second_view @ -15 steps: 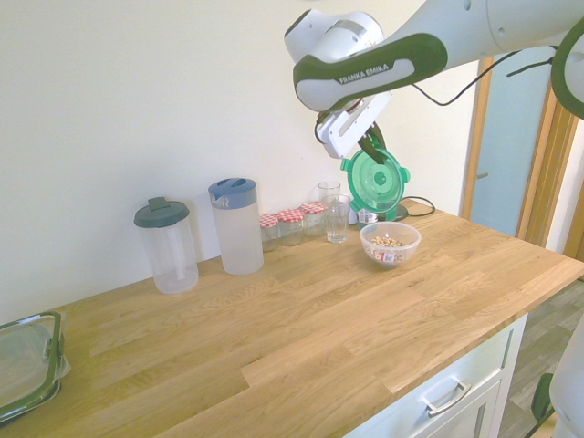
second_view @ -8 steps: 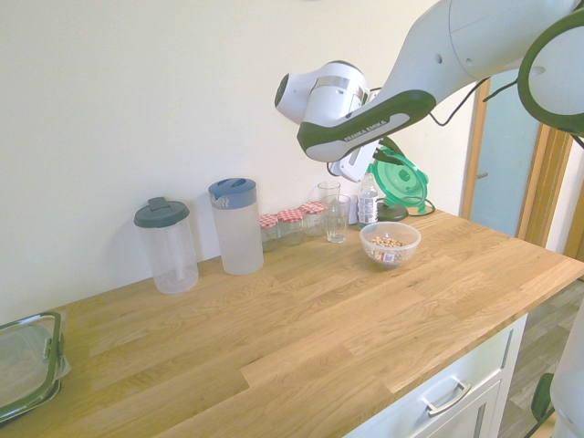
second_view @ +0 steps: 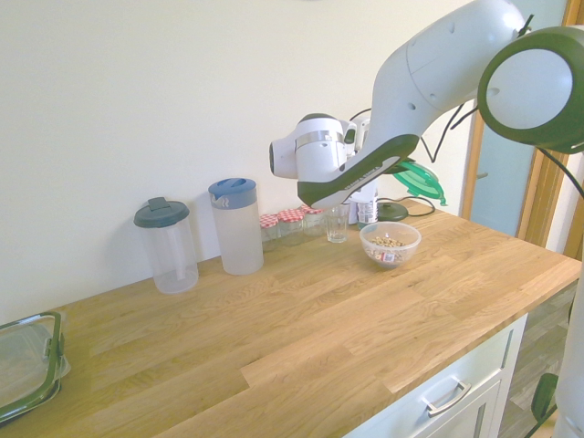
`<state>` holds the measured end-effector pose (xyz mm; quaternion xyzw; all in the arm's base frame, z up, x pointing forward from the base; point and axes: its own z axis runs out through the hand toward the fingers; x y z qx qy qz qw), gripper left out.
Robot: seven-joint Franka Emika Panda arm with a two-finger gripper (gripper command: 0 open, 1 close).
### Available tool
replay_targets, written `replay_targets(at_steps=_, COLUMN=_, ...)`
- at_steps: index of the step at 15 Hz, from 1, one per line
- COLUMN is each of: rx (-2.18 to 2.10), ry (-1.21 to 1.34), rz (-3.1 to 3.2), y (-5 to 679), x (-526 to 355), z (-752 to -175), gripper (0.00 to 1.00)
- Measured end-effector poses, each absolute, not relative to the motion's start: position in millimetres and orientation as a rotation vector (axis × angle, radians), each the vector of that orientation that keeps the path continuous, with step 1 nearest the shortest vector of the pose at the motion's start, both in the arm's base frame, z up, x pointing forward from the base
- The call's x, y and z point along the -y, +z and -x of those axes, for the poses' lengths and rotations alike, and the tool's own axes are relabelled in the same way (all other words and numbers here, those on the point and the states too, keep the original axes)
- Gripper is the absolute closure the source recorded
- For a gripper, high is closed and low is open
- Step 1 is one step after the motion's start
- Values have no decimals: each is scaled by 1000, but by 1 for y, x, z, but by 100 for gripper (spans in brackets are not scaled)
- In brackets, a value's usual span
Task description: Cover the lid of food container
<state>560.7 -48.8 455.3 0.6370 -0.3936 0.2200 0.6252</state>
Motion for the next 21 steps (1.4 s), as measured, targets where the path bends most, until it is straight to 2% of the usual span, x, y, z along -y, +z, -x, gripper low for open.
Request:
replay_targets(at_steps=9, rx=798, ry=547, rz=-1435, y=397, x=23, z=-546, gripper=100)
replay_targets(at_steps=21, rx=742, ry=579, rz=-1386, y=362, x=13, z=-544, gripper=100)
